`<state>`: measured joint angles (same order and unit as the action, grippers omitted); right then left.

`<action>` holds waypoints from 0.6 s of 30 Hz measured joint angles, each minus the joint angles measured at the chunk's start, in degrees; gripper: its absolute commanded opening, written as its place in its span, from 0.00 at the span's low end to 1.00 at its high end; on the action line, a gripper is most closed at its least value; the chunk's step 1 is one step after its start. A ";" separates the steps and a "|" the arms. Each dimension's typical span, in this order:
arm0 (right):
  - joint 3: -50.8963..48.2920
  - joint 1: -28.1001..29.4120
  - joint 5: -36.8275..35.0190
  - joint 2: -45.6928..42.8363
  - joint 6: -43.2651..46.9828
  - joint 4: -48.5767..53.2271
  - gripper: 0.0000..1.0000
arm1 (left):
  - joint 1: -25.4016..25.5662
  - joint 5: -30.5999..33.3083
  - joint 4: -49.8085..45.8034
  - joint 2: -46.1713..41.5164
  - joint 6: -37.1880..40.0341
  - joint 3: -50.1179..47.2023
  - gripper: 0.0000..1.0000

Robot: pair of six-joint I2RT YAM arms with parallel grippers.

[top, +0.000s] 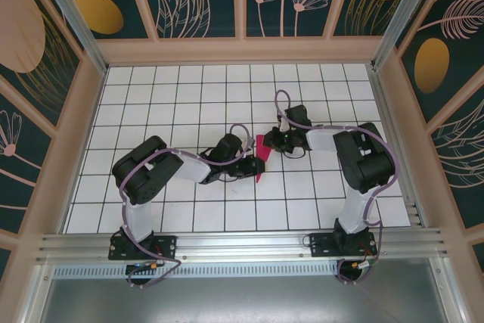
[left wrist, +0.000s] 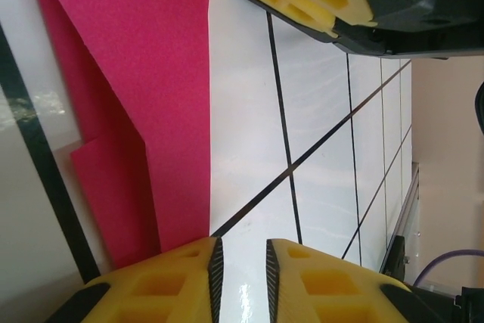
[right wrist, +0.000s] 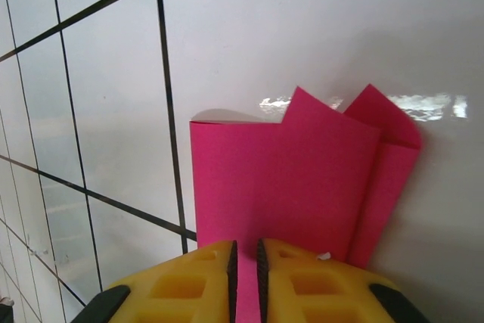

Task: Fold a paper plane with a square sheet of paper (fold left side to right side)
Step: Fold the wing for the fifth time at the center of the table.

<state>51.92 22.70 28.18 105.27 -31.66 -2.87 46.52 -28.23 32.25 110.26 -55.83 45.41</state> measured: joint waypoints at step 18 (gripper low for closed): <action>-10.21 1.51 -0.79 -14.56 -0.11 1.42 0.00 | 0.74 3.13 -6.16 0.00 -0.13 1.95 0.09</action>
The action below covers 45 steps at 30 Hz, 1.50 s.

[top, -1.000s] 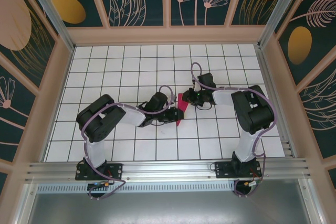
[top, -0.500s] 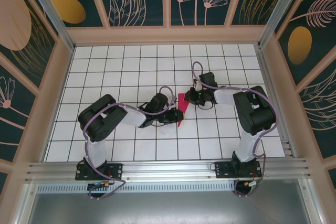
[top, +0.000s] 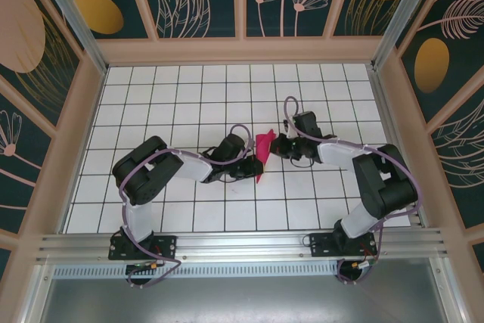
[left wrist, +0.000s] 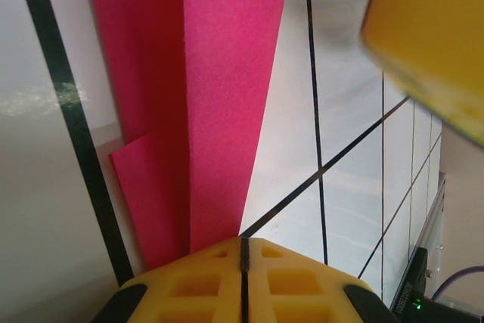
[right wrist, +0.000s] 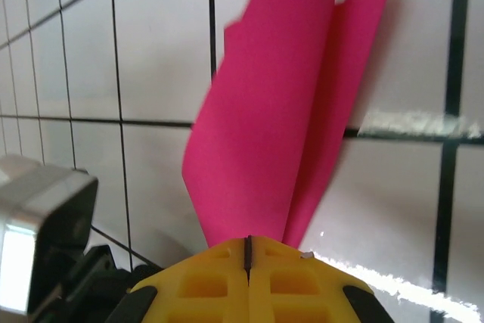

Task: Fold a paper plane with a square sheet of paper (fold left side to right side)
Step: Fold the wing for the fifth time at the center of the table.

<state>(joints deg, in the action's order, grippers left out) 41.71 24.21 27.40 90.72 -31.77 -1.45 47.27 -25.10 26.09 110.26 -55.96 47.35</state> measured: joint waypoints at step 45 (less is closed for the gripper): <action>15.04 -4.39 2.69 17.75 7.52 3.87 0.00 | 0.39 2.10 -2.03 0.04 0.22 1.09 0.04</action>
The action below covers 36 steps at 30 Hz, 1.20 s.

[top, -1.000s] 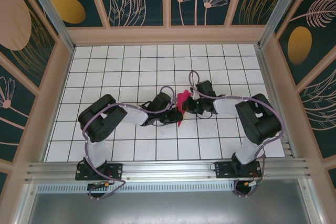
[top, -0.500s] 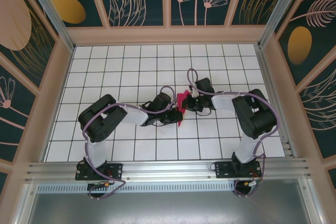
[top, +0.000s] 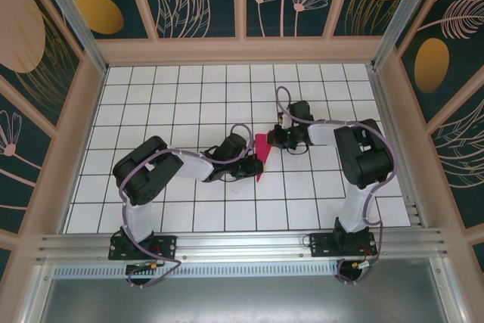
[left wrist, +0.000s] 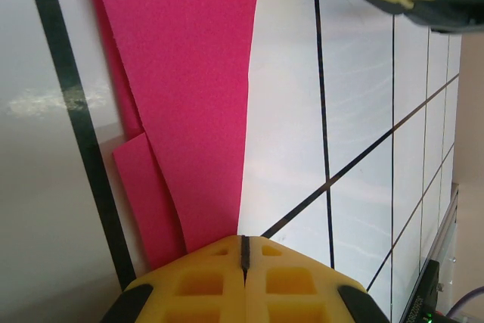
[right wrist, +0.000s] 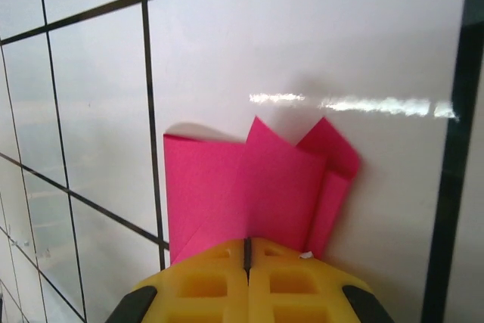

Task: Fold a paper plane with a square sheet of paper (fold left side to right side)
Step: Fold the wing for the fifth time at the center of the table.

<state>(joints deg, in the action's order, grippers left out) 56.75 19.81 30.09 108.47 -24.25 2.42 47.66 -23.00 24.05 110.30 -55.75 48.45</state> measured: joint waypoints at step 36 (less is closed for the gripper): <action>-1.66 3.89 -4.90 -9.42 -0.96 -1.25 0.01 | 0.00 2.10 0.63 -0.11 0.02 0.00 0.04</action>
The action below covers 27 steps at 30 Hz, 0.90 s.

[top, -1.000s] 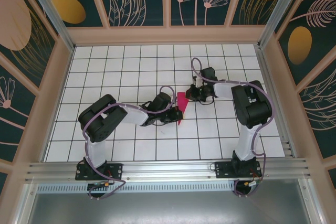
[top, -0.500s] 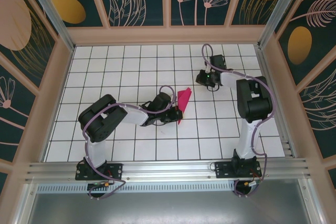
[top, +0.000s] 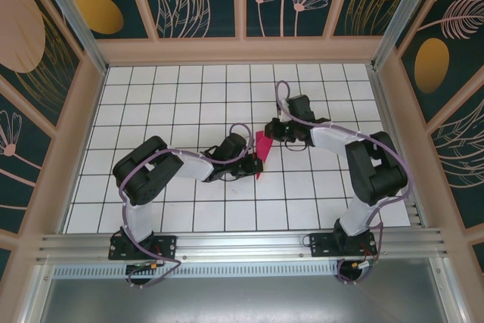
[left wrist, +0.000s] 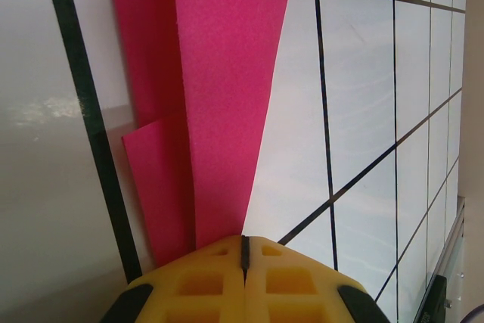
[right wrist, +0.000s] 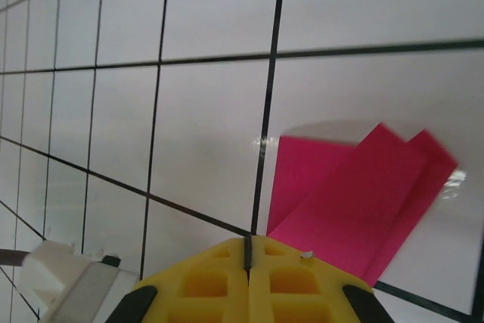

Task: Fold a paper plane with a square sheet of paper (fold left side to right side)
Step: Fold the wing for the fifth time at the center of the table.

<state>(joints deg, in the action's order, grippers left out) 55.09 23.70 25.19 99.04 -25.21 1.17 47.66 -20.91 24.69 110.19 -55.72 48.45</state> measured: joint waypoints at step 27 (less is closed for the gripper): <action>0.24 -0.26 -1.27 7.89 -0.85 -1.29 0.01 | 0.35 -0.66 -12.02 -4.79 7.34 6.16 0.11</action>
<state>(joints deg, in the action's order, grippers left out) 55.33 23.44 23.92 106.94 -26.06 -0.12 48.01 -21.56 12.67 105.41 -48.38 54.61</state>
